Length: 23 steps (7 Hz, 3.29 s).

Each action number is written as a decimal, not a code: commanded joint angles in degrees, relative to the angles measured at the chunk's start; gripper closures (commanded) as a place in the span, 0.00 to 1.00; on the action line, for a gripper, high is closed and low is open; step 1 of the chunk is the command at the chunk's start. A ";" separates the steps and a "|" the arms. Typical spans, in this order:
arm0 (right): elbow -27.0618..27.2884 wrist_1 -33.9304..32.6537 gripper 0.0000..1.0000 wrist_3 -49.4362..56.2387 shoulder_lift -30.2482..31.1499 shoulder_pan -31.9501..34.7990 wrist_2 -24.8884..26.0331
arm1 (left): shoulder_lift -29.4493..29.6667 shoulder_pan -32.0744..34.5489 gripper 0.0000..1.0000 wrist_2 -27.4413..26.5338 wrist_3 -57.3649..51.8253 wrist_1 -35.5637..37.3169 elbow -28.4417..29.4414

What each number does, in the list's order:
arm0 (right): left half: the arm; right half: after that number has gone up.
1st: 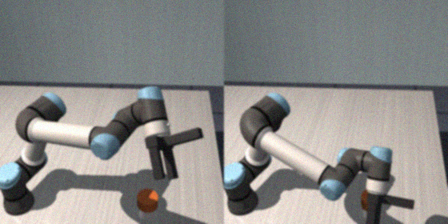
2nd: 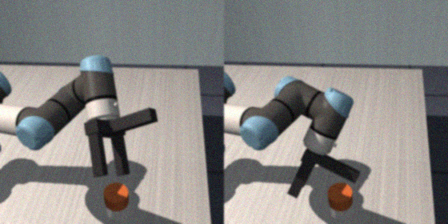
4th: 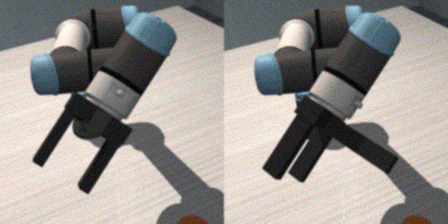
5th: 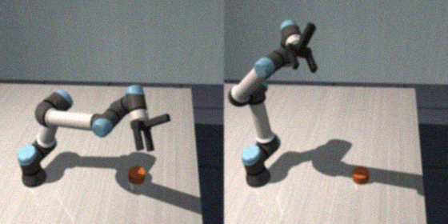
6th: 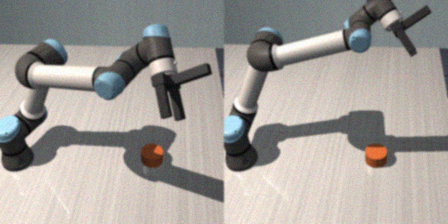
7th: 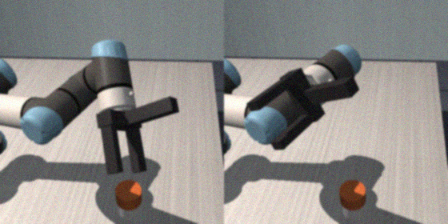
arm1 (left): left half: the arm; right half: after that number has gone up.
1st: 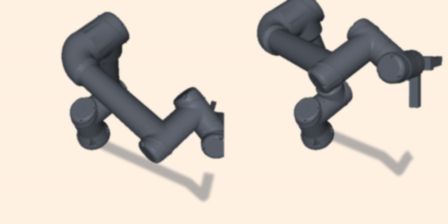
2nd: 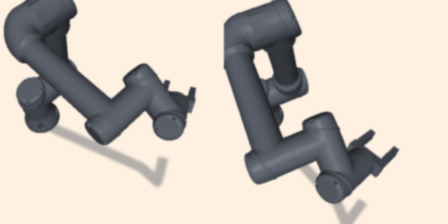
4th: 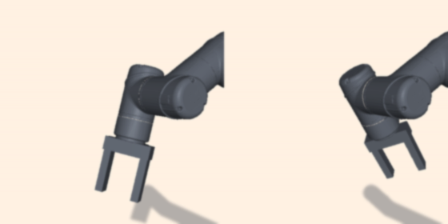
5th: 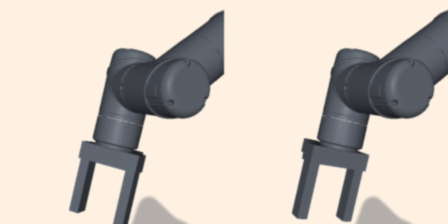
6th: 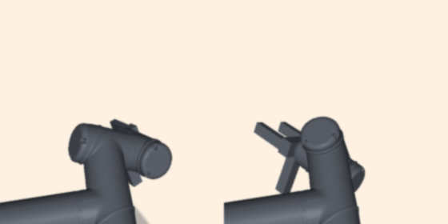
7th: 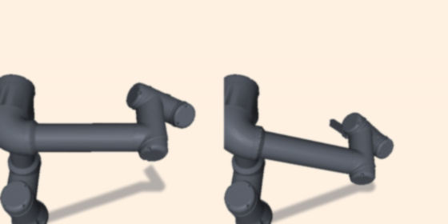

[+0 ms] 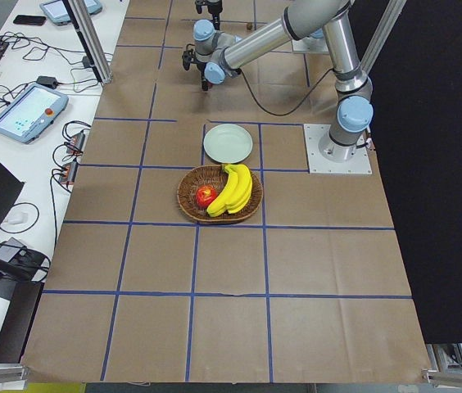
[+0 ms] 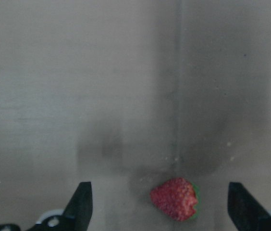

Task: Collect all strawberries into plate
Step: 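Close both grippers on their strawberries and lift, then place strawberry on plate with left gripper while right carries its strawberry center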

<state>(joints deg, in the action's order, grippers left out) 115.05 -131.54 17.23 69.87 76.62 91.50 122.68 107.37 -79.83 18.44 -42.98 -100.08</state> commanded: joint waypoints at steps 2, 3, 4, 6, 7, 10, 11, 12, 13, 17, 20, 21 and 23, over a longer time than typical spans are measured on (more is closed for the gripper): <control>-0.18 -0.03 0.88 -0.09 0.26 0.02 -0.01 | -0.34 0.29 0.06 -0.06 0.10 -0.79 -0.38; -0.70 0.06 0.92 -0.09 0.44 -0.07 0.08 | -0.51 0.30 0.16 0.03 0.10 -0.79 -0.55; -1.75 1.01 0.93 -0.09 0.87 -0.07 0.08 | -0.34 0.30 0.28 0.03 0.10 -0.79 -0.73; -6.39 10.03 0.93 0.00 4.11 -0.07 0.08 | -0.60 0.47 0.74 0.03 0.10 -1.14 -0.82; -8.59 13.56 0.93 0.00 5.52 0.02 -0.01 | -0.77 0.47 0.90 0.12 -0.07 -1.14 -0.73; -9.84 14.56 0.93 -0.17 5.71 0.19 -0.18 | -8.12 -0.92 1.00 -0.58 -7.14 -5.86 -1.51; -9.84 14.47 0.93 -0.70 5.71 1.32 -0.27 | -11.46 -1.80 1.00 -4.33 -12.41 -8.33 -3.35; -9.84 14.21 0.93 -4.18 5.63 4.55 -0.27 | -14.98 -4.25 1.00 -7.06 -18.30 -8.96 -7.19; -9.84 14.12 0.93 -8.66 5.45 8.68 -0.36 | -19.80 -9.32 1.00 -8.22 -24.88 -9.05 -13.15; -12.29 11.57 0.93 -31.67 1.95 25.02 -4.84 | -26.79 -26.21 0.99 -12.79 -51.35 -7.56 -25.07; -22.29 7.10 0.93 -47.51 -10.68 35.67 -4.32 | -24.69 -30.99 0.49 -12.80 -57.20 -3.53 -26.48; -23.54 7.17 0.93 -48.07 -12.03 36.57 -3.97 | -23.64 -31.08 0.29 -12.72 -56.94 -2.21 -26.48; -23.29 7.18 0.89 -47.81 -13.35 36.58 -4.40 | -23.19 -31.08 0.09 -12.37 -56.42 -2.11 -26.48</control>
<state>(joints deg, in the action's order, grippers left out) 92.02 -124.28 -30.35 57.73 112.98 87.34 99.11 76.34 -92.48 -38.31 -45.29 -126.55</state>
